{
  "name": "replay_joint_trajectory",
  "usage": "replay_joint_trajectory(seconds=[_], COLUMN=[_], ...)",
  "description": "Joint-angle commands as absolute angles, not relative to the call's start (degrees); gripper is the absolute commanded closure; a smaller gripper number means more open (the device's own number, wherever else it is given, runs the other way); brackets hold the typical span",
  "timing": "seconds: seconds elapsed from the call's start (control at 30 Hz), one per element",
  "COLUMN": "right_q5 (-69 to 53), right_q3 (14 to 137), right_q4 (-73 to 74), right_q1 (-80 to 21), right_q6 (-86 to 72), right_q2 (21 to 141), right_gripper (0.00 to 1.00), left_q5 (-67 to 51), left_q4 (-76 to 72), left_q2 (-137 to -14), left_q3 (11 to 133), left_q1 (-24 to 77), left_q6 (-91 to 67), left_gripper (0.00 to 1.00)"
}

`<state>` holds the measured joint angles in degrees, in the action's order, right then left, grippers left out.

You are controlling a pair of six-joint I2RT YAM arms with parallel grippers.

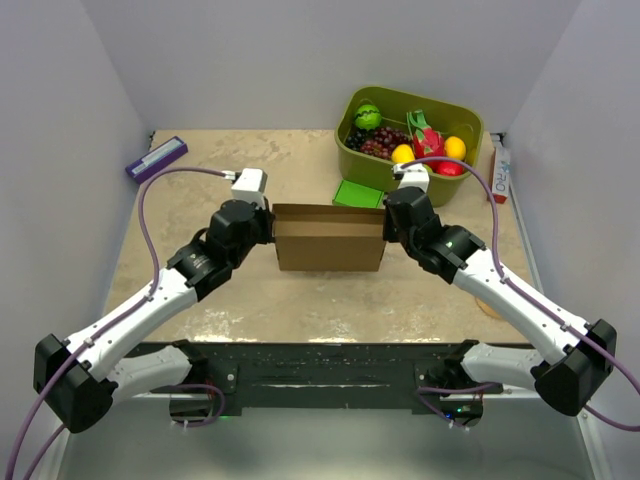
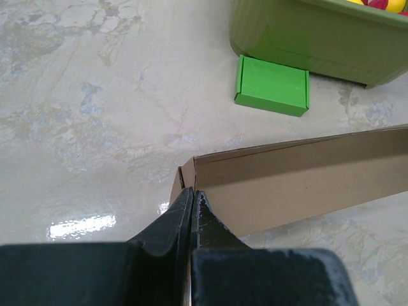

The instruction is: Fold the paper box

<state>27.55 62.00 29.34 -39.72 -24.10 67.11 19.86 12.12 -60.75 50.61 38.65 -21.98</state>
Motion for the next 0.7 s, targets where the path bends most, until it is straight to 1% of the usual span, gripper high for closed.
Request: replay_joint_trajectory(seconds=[0.0, 0.3, 0.67], right_q5=[25.6, 26.1, 26.6], right_q3=[60.6, 59.5, 59.8], right_q4=[31.2, 31.2, 31.3], right_q1=[-40.2, -40.3, -40.3], right_q6=[-25.3, -25.6, -25.7], right_q2=[67.4, 66.5, 66.5], right_gripper=[1.0, 1.0, 1.0], left_q5=[13.8, 16.1, 16.2], left_q4=[10.1, 12.0, 12.4], left_q2=[-61.4, -60.6, -59.6], left_q3=[48.3, 43.5, 39.3], left_q1=[39.2, 39.4, 40.3], left_q6=[-26.2, -25.7, -25.5], left_gripper=[1.0, 1.0, 1.0])
